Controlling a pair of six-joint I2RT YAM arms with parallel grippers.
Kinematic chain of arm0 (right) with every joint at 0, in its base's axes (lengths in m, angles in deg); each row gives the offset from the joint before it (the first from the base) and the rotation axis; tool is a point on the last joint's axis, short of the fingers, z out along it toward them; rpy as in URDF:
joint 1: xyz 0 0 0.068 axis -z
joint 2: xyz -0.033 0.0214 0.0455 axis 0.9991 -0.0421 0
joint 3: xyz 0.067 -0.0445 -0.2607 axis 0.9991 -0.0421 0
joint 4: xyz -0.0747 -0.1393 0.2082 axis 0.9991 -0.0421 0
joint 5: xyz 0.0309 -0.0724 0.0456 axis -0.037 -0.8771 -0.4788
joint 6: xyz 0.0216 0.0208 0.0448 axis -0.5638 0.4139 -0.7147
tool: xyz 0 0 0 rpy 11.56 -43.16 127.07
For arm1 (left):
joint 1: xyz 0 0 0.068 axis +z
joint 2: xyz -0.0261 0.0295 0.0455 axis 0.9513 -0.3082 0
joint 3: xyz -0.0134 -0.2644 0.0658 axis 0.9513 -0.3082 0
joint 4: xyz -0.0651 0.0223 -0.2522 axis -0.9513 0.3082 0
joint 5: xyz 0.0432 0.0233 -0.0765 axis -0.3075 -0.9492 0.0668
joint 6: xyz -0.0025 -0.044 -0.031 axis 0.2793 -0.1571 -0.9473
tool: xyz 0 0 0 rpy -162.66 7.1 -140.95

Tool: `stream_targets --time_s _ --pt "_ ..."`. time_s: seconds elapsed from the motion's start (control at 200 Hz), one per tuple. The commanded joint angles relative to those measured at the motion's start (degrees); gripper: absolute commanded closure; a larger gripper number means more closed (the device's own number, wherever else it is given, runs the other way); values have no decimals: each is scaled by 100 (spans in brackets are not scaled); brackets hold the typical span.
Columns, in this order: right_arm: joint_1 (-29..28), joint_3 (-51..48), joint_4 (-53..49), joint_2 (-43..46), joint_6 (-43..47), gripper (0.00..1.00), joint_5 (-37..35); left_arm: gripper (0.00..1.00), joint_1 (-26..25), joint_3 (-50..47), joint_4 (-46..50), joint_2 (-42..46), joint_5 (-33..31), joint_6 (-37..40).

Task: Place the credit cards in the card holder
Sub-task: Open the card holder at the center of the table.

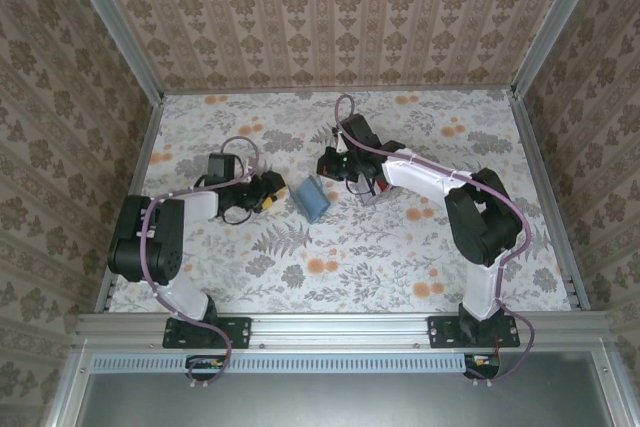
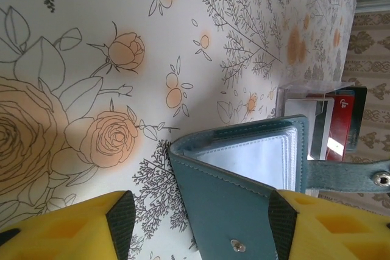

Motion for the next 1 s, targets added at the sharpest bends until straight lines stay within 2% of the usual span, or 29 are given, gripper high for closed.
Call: stream_targets --time_s 0.0,0.155,0.435,0.73,0.785,0.995 --pt "-62 176 -42 128 -195 100 213 37 26 -188 -379 -17 196 -182" --pt "-189 344 -123 284 -263 100 236 37 18 -549 -1030 -67 232 -505" --pt "-356 126 128 308 -563 100 406 35 20 -948 -1644 -40 182 -854" --pt "-426 -6 191 490 -544 100 302 34 19 -1162 -1617 244 81 -863" --pt "-422 1 151 498 -580 100 309 30 18 -1198 -1600 310 50 -863" --pt "-433 -146 308 472 -602 100 304 31 7 -1251 -1537 408 22 -811"
